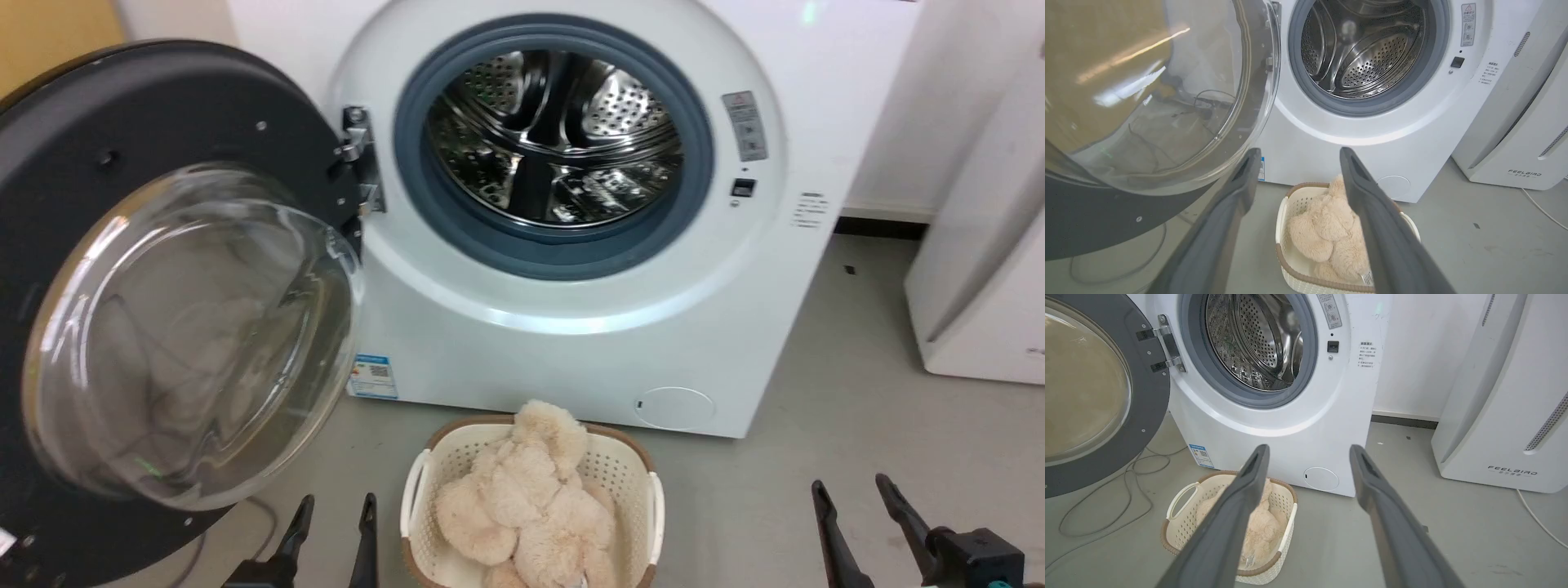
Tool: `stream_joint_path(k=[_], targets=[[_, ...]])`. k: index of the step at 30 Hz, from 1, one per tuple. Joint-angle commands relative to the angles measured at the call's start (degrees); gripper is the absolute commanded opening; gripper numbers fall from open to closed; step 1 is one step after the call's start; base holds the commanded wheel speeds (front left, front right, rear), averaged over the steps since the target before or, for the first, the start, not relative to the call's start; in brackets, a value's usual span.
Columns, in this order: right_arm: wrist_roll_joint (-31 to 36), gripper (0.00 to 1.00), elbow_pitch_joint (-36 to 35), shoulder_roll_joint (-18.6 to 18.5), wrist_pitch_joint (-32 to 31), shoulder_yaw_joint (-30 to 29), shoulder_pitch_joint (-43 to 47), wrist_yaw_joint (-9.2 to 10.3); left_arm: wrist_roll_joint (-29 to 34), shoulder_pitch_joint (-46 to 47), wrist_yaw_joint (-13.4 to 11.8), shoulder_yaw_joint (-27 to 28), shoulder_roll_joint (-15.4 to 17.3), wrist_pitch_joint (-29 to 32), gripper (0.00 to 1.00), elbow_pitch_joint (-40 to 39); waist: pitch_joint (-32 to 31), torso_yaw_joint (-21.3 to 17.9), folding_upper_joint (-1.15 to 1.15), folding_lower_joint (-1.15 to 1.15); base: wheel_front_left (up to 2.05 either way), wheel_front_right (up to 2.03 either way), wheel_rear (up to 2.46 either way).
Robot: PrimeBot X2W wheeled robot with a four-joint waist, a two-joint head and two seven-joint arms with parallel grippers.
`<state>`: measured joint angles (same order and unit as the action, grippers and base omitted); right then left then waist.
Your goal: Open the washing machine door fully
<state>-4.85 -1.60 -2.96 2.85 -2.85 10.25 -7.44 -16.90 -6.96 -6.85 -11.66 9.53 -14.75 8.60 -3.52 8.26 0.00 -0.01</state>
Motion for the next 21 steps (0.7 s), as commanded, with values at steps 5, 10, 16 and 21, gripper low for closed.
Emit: stream_joint_path(k=[5, 10, 16, 21], targets=[[1.94, 1.0, -2.45, 0.08, -0.77, 0.43, 0.35, -0.05, 2.11, 2.85, 0.59, -1.37, 1.13, -0.01, 1.0, 1.55, 0.07, -2.83, 0.0, 0.01, 0.0, 0.0, 0.0], [2.59, 1.0, -3.88, 0.08, -1.23, 1.73, 0.5, -0.05, 3.28, 3.91, -0.29, -1.47, 1.86, -0.04, 1.0, 1.77, 0.31, -4.14, 0.0, 0.01, 0.0, 0.0, 0.0], [2.25, 1.0, -4.27, 0.08, -1.28, 2.07, 0.38, -0.05, 3.65, 4.3, -0.93, -1.55, 2.18, -0.07, 1.0, 0.83, 0.52, -4.73, 0.0, 0.01, 0.0, 0.0, 0.0], [2.55, 0.0, -3.88, 0.0, -1.3, 1.92, 0.06, 0.0, 3.19, 3.51, -0.76, -1.74, 2.07, 0.09, 0.0, 0.59, 0.57, -5.03, 0.0, 0.01, 0.0, 0.0, 0.0]])
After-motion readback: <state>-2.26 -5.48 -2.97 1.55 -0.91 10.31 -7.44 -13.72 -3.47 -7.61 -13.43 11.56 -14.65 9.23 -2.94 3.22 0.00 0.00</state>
